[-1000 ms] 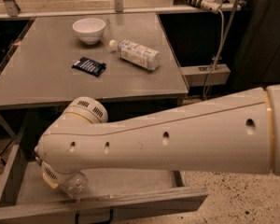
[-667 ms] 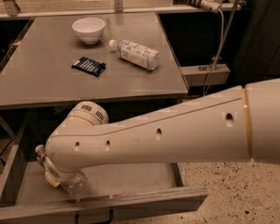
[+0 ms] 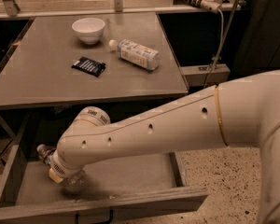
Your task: Place water bottle into top drawer
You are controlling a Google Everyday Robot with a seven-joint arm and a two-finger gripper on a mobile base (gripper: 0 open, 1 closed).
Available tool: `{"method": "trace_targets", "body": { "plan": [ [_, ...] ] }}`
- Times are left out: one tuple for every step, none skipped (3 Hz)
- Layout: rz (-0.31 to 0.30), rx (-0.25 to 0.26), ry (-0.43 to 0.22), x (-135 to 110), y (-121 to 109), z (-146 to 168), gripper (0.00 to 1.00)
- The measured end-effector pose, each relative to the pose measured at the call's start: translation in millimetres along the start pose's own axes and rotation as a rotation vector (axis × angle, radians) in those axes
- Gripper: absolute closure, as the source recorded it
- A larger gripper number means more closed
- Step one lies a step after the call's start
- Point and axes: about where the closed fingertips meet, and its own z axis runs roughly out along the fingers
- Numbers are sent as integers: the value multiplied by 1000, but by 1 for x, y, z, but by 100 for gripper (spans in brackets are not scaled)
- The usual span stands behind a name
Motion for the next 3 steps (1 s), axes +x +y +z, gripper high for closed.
{"method": "trace_targets", "body": {
  "plan": [
    [36,-27,5,9,1,17,100],
    [37,-28,5,9,1,18,81],
    [37,-28,5,9,1,18,58]
  ]
}}
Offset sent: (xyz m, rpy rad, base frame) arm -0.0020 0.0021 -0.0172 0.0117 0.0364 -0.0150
